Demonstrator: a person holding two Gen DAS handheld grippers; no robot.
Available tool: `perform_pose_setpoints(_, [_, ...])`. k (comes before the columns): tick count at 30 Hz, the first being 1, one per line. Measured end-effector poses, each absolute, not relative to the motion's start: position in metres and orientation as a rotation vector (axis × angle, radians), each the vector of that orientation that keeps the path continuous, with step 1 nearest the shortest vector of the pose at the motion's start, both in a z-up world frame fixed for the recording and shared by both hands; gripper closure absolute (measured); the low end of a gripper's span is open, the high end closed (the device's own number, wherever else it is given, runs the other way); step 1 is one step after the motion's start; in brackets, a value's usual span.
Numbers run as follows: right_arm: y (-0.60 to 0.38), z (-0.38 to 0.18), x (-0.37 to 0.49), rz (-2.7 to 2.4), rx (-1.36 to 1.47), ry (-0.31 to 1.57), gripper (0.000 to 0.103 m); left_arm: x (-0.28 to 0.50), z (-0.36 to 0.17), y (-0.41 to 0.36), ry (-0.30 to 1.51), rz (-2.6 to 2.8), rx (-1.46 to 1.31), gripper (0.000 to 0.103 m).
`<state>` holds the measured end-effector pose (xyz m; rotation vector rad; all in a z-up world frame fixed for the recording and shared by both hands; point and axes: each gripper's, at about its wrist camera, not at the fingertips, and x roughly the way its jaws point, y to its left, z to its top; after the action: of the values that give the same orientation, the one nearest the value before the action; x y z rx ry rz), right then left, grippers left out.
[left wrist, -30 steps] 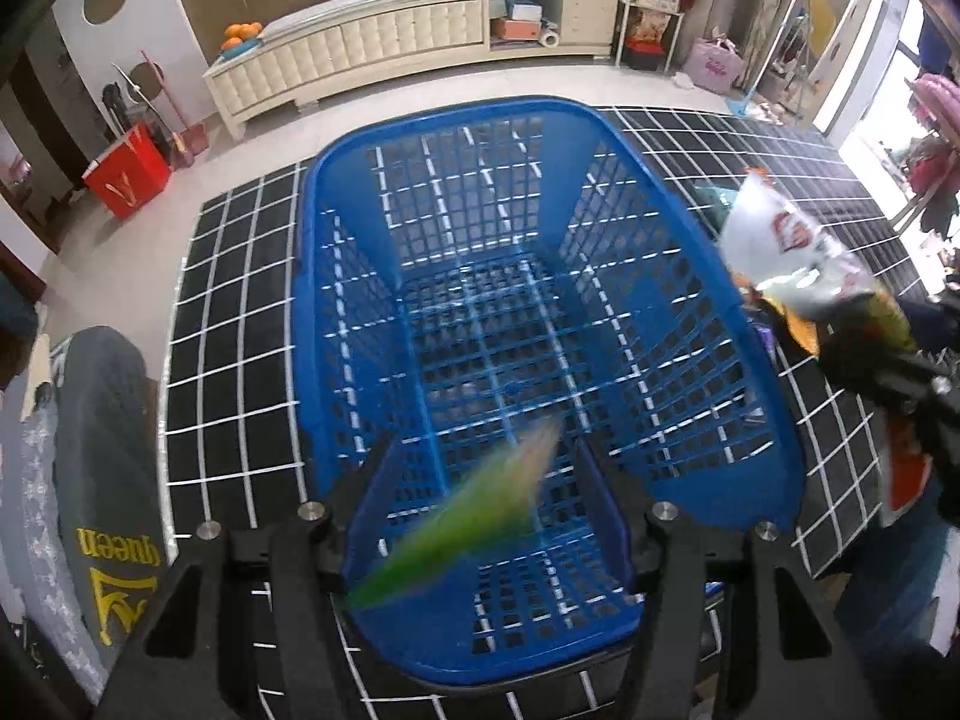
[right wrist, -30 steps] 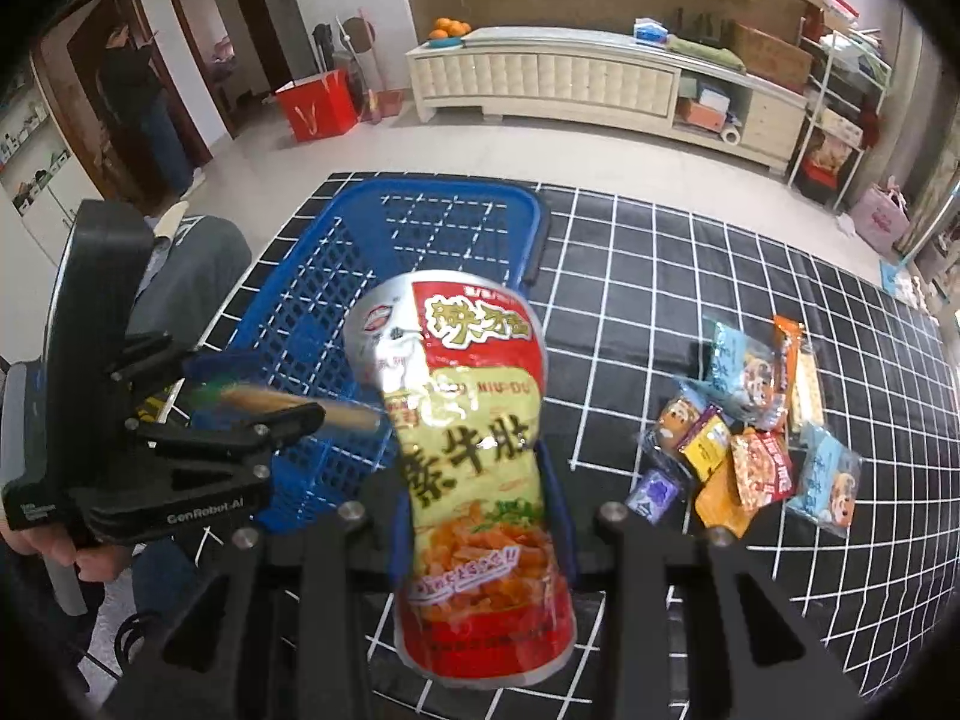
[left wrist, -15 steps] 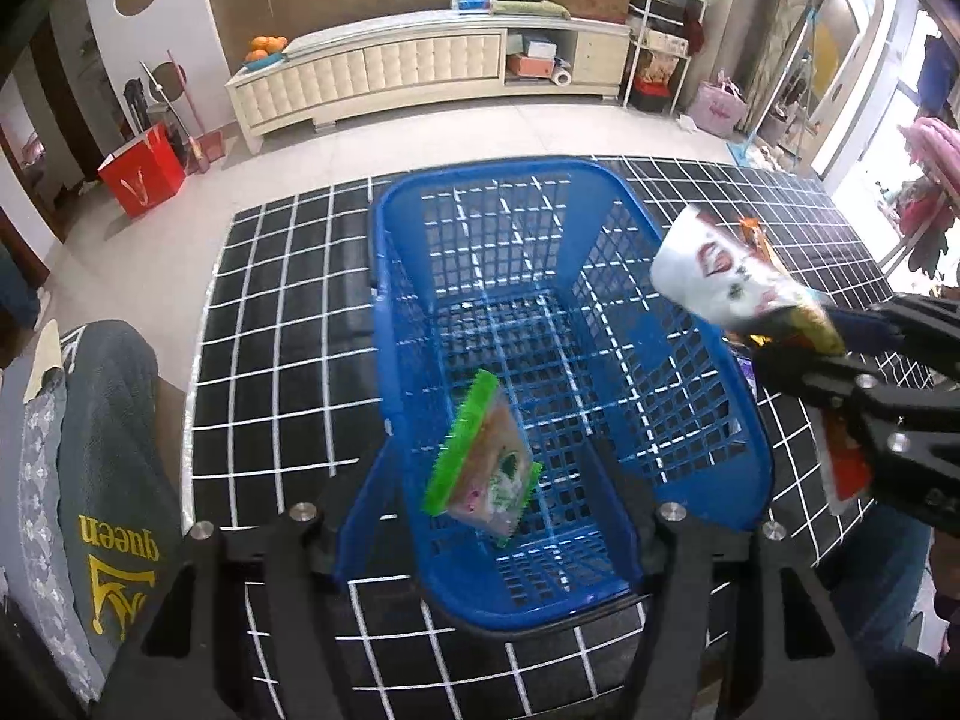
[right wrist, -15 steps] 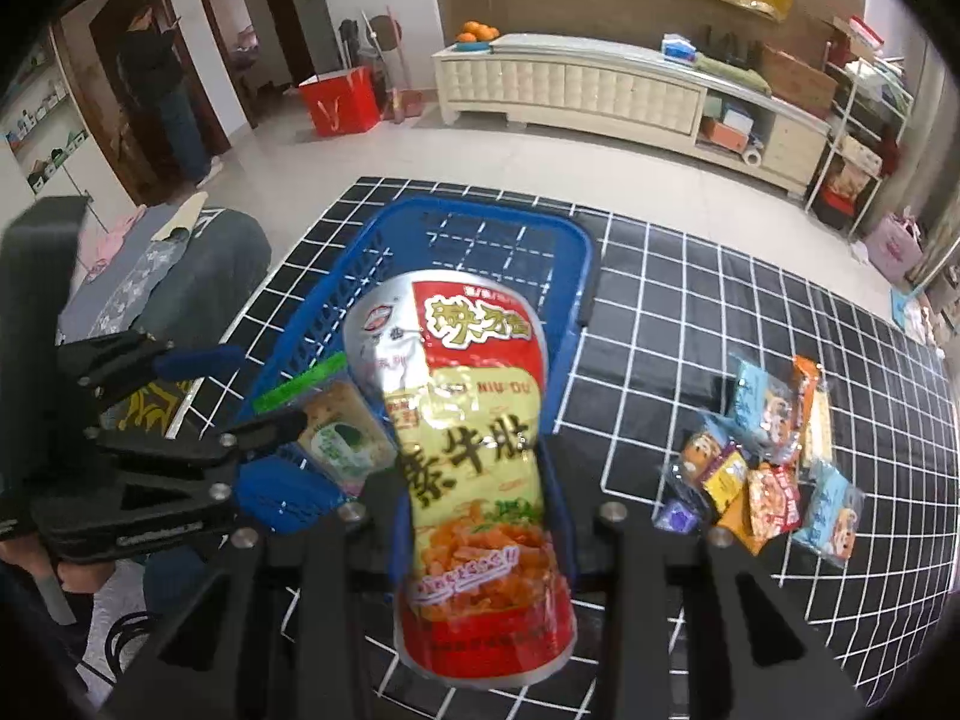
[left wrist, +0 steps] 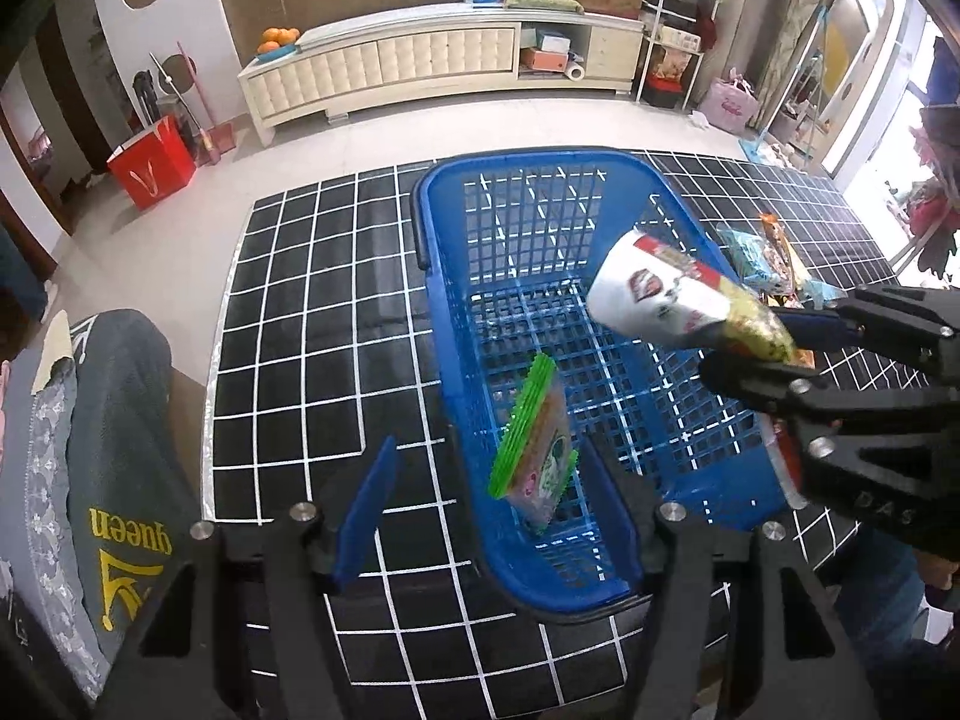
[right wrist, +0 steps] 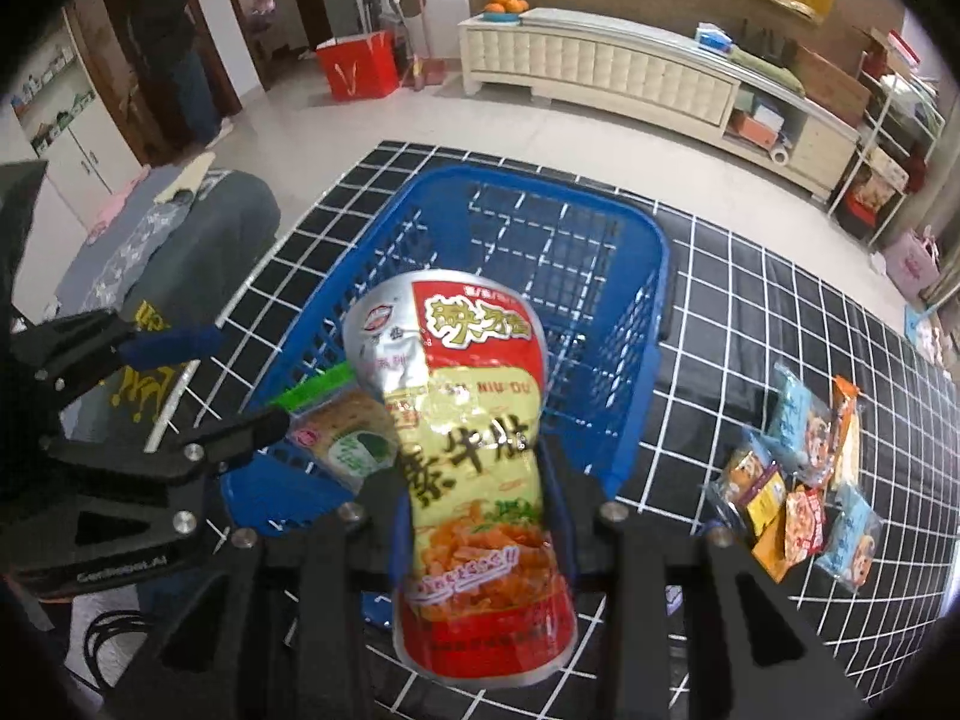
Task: Organize snacks
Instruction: 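Lower the red-yellow pouch into the blue basket and open the right tool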
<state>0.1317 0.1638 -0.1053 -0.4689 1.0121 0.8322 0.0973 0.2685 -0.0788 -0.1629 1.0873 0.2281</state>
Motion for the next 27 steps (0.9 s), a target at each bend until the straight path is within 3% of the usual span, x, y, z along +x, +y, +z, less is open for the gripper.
perform_pose_setpoints(4, [0.163, -0.108, 0.132, 0.844, -0.458, 1.02, 0.052, 0.099, -0.085, 0.266, 1.1, 0.216, -0.164, 0.042])
perform_pose_setpoints(7, [0.161, -0.104, 0.133, 0.839, -0.439, 0.989, 0.037, 0.098, -0.087, 0.265, 1.107, 0.211, -0.156, 0.042])
perform_pose_setpoints(9, [0.163, -0.103, 0.134, 0.823, -0.461, 0.982, 0.021, 0.098, -0.086, 0.263, 1.104, 0.198, -0.158, 0.042])
perform_pose_setpoints(10, [0.162, -0.102, 0.133, 0.825, -0.469, 0.981, 0.019, 0.097, -0.086, 0.263, 1.105, 0.2, -0.157, 0.042])
perform_pose_setpoints(27, [0.073, -0.069, 0.143, 0.713, -0.367, 0.957, 0.015, 0.11, -0.063, 0.203, 1.084, 0.15, -0.133, 0.042])
